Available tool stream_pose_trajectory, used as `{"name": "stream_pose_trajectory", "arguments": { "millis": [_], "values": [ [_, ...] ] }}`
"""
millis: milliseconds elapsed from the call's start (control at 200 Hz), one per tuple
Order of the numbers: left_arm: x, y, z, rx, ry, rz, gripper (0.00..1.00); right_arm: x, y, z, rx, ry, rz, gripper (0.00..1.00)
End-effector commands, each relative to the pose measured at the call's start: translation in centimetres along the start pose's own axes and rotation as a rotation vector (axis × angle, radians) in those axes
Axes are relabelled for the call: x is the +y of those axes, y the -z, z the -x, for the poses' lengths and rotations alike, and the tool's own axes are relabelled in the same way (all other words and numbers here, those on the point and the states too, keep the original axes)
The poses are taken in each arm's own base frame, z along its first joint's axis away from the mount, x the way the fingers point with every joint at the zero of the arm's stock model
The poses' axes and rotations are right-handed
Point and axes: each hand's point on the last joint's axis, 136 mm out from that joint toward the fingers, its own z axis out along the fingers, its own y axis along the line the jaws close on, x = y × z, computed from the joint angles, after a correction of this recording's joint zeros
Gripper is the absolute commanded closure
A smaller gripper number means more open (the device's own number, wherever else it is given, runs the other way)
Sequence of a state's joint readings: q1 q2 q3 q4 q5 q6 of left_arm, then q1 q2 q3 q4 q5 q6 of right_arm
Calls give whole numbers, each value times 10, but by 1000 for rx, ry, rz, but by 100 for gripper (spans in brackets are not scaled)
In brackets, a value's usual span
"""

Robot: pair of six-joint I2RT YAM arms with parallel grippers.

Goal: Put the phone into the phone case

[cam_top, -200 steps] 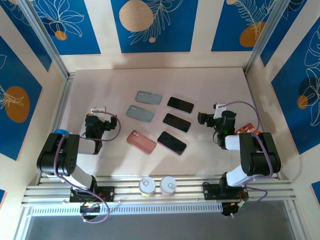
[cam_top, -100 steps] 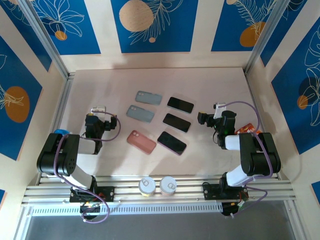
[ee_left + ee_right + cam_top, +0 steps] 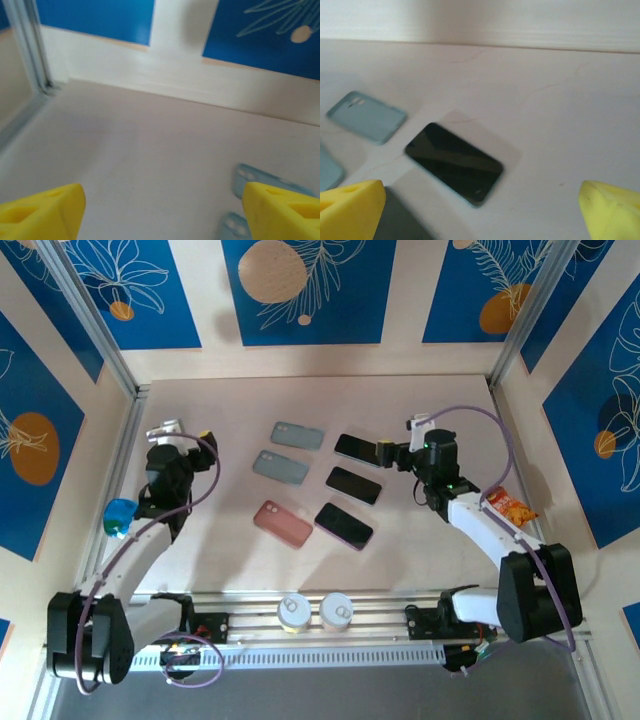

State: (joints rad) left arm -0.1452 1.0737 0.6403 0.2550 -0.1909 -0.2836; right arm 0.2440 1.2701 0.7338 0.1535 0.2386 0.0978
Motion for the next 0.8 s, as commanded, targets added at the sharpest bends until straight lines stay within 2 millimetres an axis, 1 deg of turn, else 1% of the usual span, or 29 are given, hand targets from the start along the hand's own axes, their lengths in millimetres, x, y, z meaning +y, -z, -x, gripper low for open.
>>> {"name": "stream_pose_trajectory", "arguments": {
  "millis": [0, 75, 140, 290, 355, 435, 510, 650, 765, 795],
  "values": [
    [-19, 18, -68, 322, 75, -27, 20, 8, -3, -59, 294, -1, 25, 1],
    [-32, 31, -78, 397, 41, -47, 20, 21, -8, -69, 382, -23, 86, 1],
    [-39, 42, -87, 452, 16, -49, 21, 32, -12, -79, 456, -25, 123, 1],
    [-57, 65, -106, 534, -11, -110, 20, 54, -23, -98, 586, 73, 156, 1],
    [-56, 71, -115, 554, -10, -112, 20, 61, -29, -104, 618, 139, 154, 1],
    [-50, 74, -122, 566, -4, -88, 20, 69, -36, -111, 648, 230, 139, 1],
    [-49, 75, -125, 576, -4, -84, 19, 76, -42, -115, 670, 290, 144, 1],
    [-48, 73, -122, 562, -3, -69, 18, 83, -47, -123, 706, 349, 174, 1],
    [-47, 69, -117, 550, -4, -53, 15, 82, -51, -128, 719, 379, 175, 1],
    [-47, 68, -116, 549, -8, -51, 13, 83, -51, -128, 720, 383, 184, 1]
  ]
}}
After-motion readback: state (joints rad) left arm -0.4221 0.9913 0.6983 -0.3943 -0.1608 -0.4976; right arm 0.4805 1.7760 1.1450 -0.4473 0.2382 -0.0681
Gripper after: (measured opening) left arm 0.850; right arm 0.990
